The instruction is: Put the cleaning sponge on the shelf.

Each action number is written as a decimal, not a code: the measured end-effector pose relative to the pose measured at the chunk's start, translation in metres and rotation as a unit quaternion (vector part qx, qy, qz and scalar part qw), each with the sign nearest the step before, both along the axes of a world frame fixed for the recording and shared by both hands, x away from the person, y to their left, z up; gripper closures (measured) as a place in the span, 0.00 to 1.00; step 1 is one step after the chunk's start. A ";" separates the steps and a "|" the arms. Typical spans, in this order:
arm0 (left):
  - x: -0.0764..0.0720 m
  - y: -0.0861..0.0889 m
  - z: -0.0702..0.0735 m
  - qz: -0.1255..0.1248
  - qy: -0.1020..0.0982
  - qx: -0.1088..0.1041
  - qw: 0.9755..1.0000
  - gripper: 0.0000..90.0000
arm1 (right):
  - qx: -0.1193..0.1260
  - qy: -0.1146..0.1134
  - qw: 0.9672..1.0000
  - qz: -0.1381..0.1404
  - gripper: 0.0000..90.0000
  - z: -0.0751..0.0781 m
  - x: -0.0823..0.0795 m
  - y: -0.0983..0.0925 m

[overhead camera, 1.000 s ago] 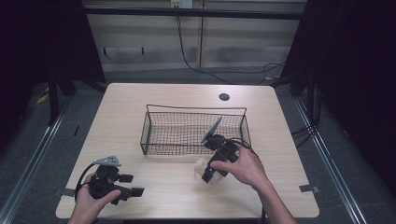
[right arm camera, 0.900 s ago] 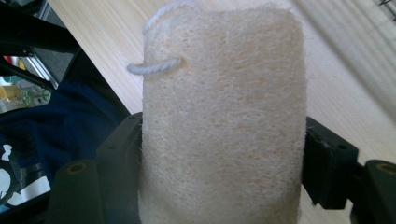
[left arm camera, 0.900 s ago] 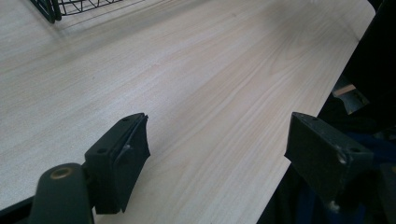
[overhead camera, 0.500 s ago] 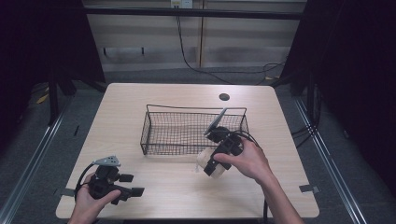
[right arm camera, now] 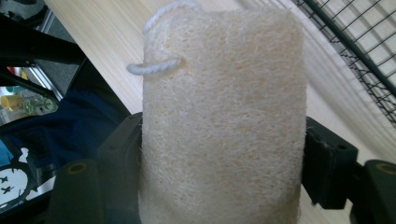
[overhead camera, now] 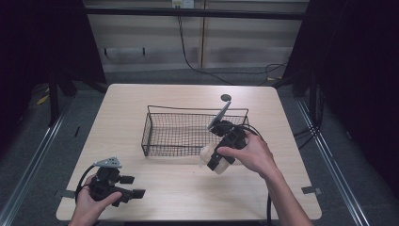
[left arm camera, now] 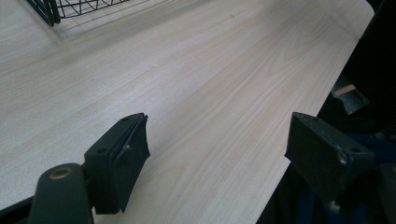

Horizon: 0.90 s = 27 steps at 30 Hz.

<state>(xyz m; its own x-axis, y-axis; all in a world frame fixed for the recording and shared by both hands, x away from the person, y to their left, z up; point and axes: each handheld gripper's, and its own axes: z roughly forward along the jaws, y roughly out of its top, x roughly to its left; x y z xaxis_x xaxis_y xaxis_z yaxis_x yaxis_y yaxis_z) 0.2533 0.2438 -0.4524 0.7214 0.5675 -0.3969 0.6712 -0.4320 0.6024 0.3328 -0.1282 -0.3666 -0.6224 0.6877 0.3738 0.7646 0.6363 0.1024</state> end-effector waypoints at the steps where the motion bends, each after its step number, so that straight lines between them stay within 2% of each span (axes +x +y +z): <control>1: 0.000 0.000 0.000 0.000 0.000 0.000 1.000 0.23 | -0.002 0.000 1.000 0.000 0.29 0.001 0.001 0.000; 17: 0.000 0.000 0.000 -0.001 0.000 0.000 1.000 0.23 | -0.008 -0.008 1.000 -0.025 0.29 0.017 0.023 0.000; 21: 0.000 -0.001 0.000 -0.001 0.002 -0.001 1.000 0.23 | -0.003 -0.007 1.000 -0.031 0.29 0.014 0.029 -0.002; 27: 0.000 0.000 0.000 -0.001 0.001 -0.001 1.000 0.23 | 0.006 -0.011 0.998 -0.065 0.29 0.013 0.038 -0.009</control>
<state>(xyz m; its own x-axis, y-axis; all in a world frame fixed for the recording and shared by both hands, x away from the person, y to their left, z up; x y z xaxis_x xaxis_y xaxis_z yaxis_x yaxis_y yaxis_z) 0.2536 0.2438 -0.4528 0.7214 0.5660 -0.3991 0.6718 -0.4319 0.6018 0.3711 -0.1371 -0.3534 -0.5360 0.7589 0.3699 0.8384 0.5297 0.1282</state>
